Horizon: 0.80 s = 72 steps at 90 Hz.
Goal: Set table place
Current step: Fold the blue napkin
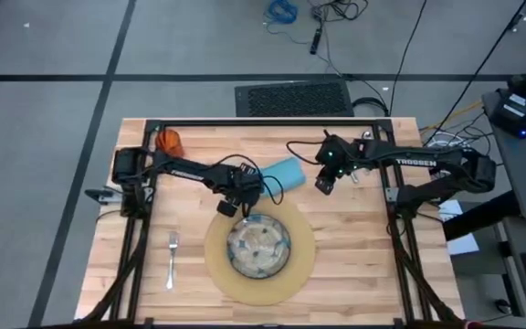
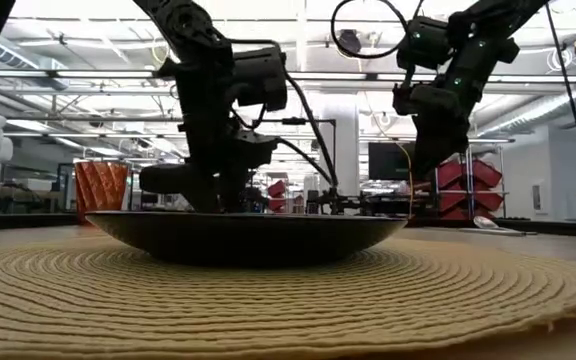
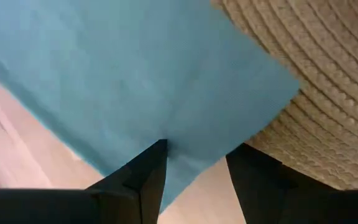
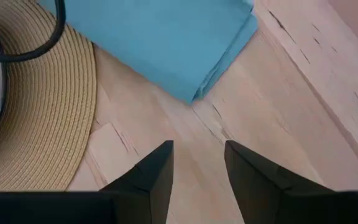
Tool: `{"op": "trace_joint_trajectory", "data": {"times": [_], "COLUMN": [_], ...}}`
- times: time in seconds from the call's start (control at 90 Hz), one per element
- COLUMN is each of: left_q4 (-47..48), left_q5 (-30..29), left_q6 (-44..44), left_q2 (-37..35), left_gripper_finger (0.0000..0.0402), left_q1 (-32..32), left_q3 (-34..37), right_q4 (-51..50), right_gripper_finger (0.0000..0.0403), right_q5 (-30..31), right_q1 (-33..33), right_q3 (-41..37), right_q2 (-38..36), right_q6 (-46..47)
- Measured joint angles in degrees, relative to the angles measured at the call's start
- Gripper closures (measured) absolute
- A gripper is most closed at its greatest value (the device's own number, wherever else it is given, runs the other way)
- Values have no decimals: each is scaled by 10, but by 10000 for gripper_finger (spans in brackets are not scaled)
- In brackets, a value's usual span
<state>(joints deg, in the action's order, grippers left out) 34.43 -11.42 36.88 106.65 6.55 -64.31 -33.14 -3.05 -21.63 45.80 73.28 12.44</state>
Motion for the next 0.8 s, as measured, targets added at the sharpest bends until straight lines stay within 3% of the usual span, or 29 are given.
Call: {"op": "trace_joint_trajectory", "data": {"times": [0.367, 0.489, 0.667, 0.8], "left_q4": [-14, -13, -27, -25], "left_q5": [6, 5, -13, -69], "left_q6": [-3, -6, -21, -30], "left_q2": [-1, 0, 1, 3], "left_gripper_finger": [259, 296, 384, 396], "left_q1": [5, 5, 6, 6], "left_q3": [10, 11, 11, 6], "right_q4": [4, 4, 4, 4], "right_gripper_finger": [268, 268, 268, 268], "right_q5": [0, 0, 0, 0], "right_q1": [0, 0, 0, 0], "right_q3": [0, 0, 0, 0], "right_q2": [0, 0, 0, 0], "right_q6": [-1, 3, 4, 6]}}
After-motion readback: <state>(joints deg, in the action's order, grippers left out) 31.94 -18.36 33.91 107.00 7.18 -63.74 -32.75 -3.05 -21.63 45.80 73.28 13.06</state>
